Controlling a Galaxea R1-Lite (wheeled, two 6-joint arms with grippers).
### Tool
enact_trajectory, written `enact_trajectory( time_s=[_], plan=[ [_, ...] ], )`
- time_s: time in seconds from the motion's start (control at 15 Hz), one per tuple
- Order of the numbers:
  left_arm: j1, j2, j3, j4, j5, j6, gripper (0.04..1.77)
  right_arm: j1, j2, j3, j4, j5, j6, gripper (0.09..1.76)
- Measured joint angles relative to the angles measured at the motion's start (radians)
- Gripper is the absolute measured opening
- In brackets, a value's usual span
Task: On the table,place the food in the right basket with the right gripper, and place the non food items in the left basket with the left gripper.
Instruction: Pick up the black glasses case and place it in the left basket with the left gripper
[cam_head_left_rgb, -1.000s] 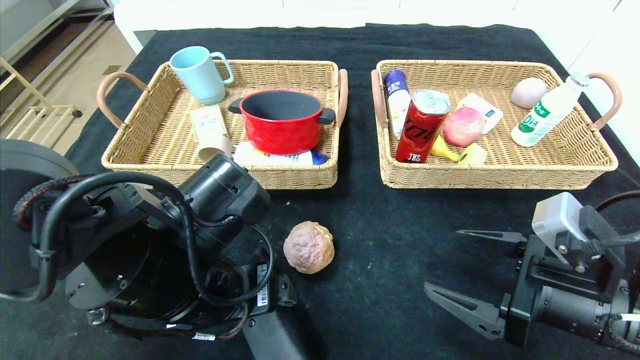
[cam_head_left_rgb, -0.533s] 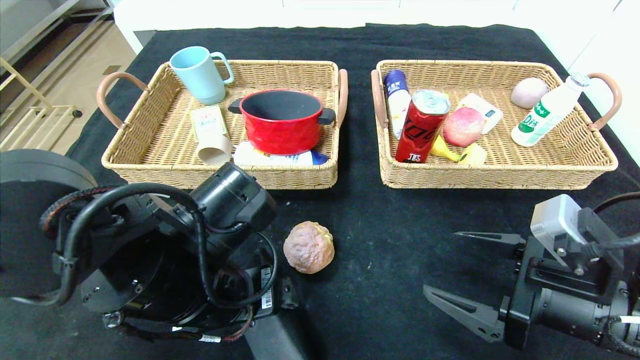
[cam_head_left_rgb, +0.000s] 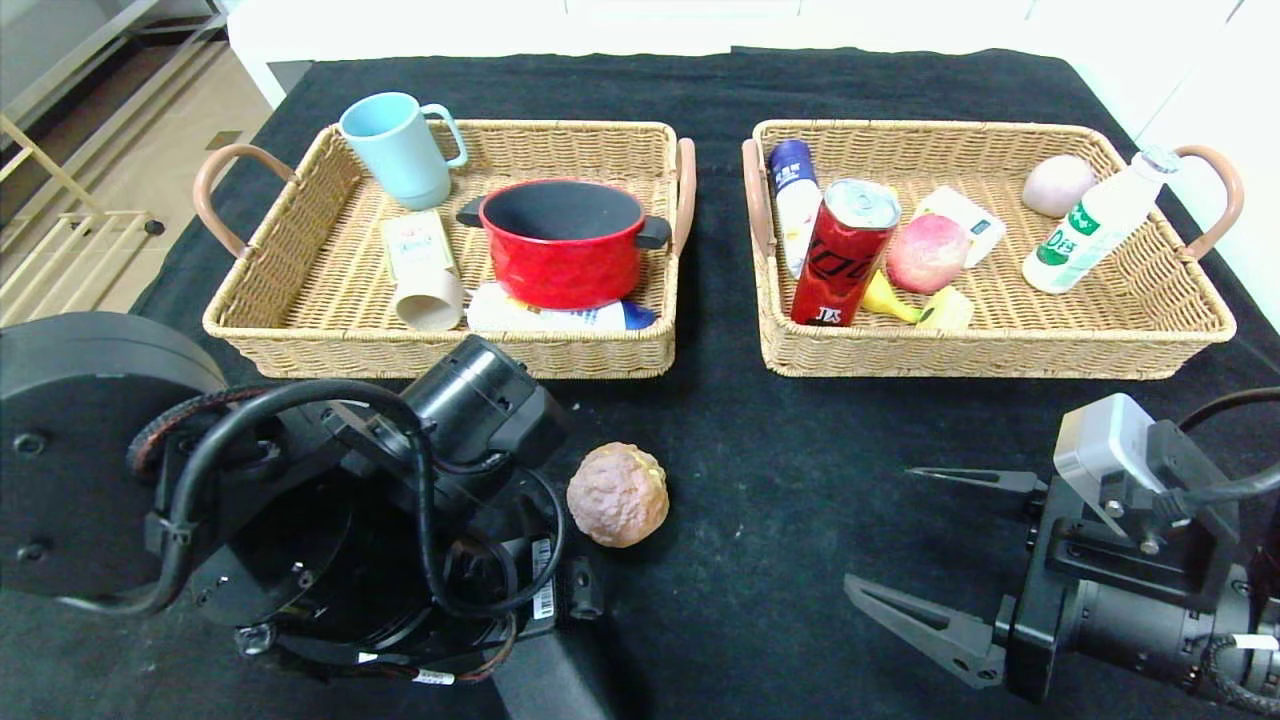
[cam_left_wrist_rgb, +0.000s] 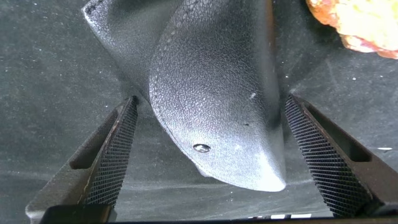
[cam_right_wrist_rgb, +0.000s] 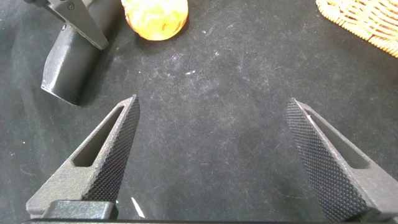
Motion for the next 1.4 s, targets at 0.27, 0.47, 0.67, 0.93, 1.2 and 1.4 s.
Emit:
enact_trajectory(
  time_s=[0.27,0.47,0.67,0.93,1.2,1.4],
  plan=[
    [0.001,0.003,0.004,0.000,0.002,0.000,1.72,0.001,0.000,-0.005,0.001,0.000,0.000,1.71],
    [0.001,0.010,0.006,-0.001,0.001,0.000,1.64,0.001,0.004,-0.003,0.001,0.000,-0.001,1.71],
    [0.001,0.017,0.006,0.001,0.000,-0.001,1.16,0.002,0.006,0.004,0.000,0.000,-0.001,1.71],
    [0.001,0.024,0.006,-0.003,-0.002,-0.001,0.84,0.004,0.008,0.006,0.000,0.001,-0.001,1.71],
    [0.001,0.029,0.006,-0.002,-0.001,-0.003,0.82,0.007,0.009,0.007,0.000,0.000,-0.001,1.71],
    [0.001,0.031,0.006,-0.001,-0.001,-0.001,0.82,0.008,0.009,0.008,-0.001,0.000,-0.001,1.71]
  ],
)
